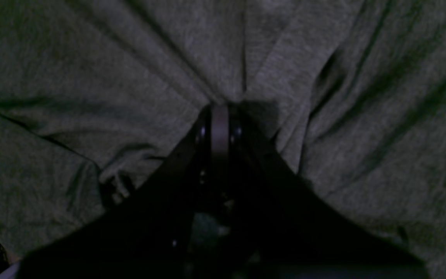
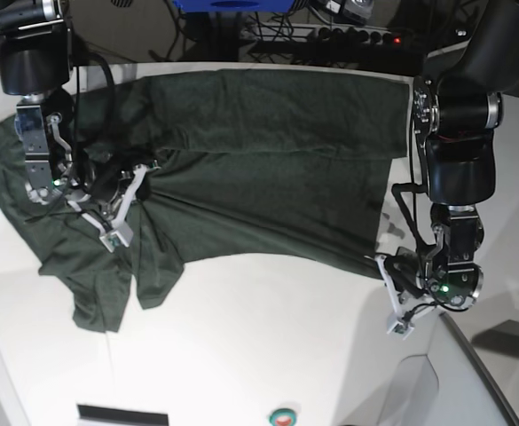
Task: Layout the t-shirt on the table in an organized manner, then fold the t-shirt properly
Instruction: 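Grasp the shirt's side edge near the hem with the left gripper, then drag the shirt edge with the left gripper toward the collar, spreading it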
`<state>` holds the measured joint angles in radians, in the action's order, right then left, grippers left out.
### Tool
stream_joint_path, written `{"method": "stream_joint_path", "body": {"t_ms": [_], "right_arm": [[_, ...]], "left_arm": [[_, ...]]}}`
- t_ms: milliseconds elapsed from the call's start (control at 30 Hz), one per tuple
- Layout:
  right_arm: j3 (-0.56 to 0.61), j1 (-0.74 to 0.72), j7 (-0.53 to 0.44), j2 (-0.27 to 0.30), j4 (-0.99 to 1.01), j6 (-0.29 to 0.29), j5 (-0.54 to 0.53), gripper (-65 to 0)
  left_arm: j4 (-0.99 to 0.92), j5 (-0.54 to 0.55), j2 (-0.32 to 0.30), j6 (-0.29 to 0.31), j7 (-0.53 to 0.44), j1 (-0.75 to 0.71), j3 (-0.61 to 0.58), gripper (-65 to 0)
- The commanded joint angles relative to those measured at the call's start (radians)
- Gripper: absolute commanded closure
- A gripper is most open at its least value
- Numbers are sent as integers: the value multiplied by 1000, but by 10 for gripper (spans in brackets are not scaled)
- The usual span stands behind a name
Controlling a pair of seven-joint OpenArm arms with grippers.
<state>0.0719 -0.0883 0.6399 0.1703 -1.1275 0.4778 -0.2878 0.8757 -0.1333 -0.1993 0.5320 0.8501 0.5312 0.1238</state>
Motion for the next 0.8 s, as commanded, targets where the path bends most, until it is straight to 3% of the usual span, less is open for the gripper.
{"method": "stream_joint_path", "body": {"t_ms": [0, 133, 333, 433, 600, 667, 767], "right_arm": [[-4, -15, -5, 8, -18, -8, -6, -2], [-4, -11, -5, 5, -50, -6, -8, -2], [-44, 65, -7, 4, -300, -12, -8, -11], [-151, 57, -7, 2, -328, -14, -4, -95], [-323, -107, -12, 24, -113, -14, 8, -363], [-360, -190, -21, 56, 23, -14, 37, -393], [-386, -271, -124, 100, 223, -14, 83, -366]], "left_arm": [[20, 1, -7, -2, -13, 33, 3, 0], [86, 5, -2, -2, -10, -1, 1, 0], [291, 5, 1, -2, -1, -162, 3, 0], [402, 5, 1, -3, -1, -265, 0, 0], [460, 7, 1, -6, -2, -339, 4, 0], [458, 7, 1, -6, -4, -336, 6, 0], [458, -1, -1, -8, -4, -316, 7, 0]]}}
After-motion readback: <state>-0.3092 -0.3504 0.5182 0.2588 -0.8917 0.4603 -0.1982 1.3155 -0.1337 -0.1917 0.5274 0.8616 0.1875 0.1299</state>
